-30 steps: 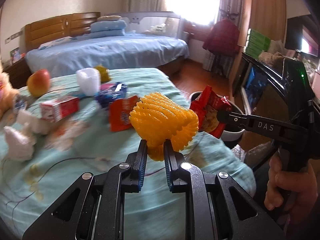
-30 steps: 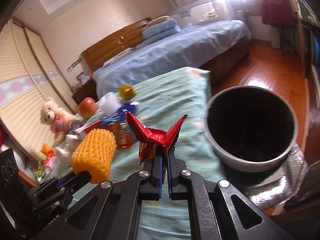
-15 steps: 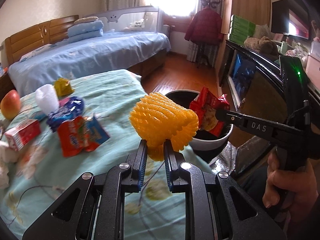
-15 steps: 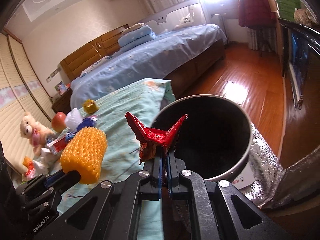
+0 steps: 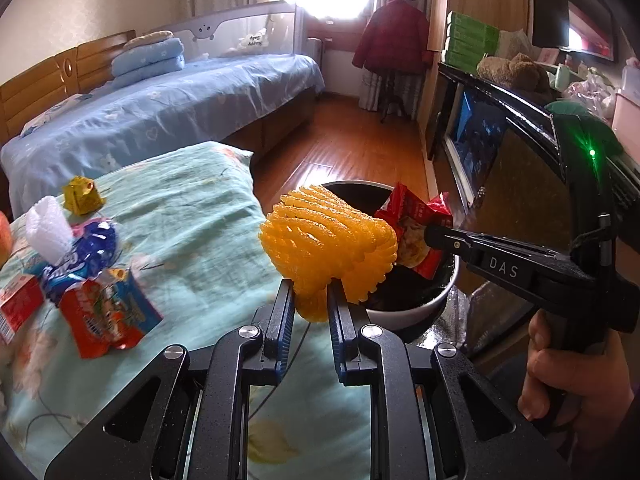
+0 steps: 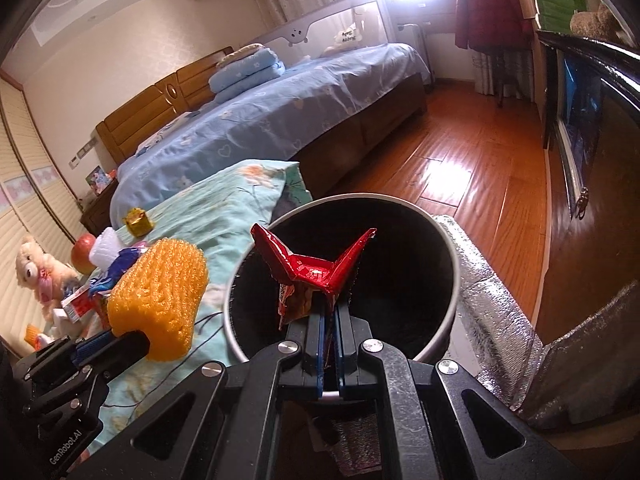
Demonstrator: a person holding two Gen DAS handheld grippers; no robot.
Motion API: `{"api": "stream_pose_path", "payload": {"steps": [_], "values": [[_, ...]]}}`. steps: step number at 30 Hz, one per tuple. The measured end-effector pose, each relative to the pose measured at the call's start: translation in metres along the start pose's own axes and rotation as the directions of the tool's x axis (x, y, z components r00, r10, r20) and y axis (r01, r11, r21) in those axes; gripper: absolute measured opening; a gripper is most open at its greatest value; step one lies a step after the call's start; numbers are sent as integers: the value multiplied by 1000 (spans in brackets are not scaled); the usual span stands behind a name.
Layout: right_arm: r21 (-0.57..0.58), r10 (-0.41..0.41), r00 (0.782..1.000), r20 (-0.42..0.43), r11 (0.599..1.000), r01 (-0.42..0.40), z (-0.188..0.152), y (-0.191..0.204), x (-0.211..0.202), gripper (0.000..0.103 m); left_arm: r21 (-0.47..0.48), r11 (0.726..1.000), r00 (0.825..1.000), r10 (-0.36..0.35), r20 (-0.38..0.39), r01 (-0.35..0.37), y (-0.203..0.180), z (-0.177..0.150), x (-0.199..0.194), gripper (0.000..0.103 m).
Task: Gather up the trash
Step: 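Carry the foam net and red wrapper over the trash bin with both tools, then open both tools to drop the foam net and wrapper into the bin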
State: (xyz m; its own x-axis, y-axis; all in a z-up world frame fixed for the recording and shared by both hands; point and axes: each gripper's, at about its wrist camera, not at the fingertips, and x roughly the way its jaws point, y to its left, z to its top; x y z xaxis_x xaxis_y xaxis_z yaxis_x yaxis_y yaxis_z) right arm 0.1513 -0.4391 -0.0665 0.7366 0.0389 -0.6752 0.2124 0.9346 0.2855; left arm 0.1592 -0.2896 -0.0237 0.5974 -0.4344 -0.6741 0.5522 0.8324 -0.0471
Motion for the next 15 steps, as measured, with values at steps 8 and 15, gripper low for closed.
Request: {"api": "stream_pose_path", "payload": {"steps": [8, 15], "values": [[15, -12, 1000, -17, 1000, 13, 10, -12, 14, 4, -1, 1000, 999, -14, -36, 14, -7, 11, 20, 16], [30, -20, 999, -43, 999, 21, 18, -21, 26, 7, -2, 1000, 998, -21, -56, 21, -12, 17, 33, 16]]}}
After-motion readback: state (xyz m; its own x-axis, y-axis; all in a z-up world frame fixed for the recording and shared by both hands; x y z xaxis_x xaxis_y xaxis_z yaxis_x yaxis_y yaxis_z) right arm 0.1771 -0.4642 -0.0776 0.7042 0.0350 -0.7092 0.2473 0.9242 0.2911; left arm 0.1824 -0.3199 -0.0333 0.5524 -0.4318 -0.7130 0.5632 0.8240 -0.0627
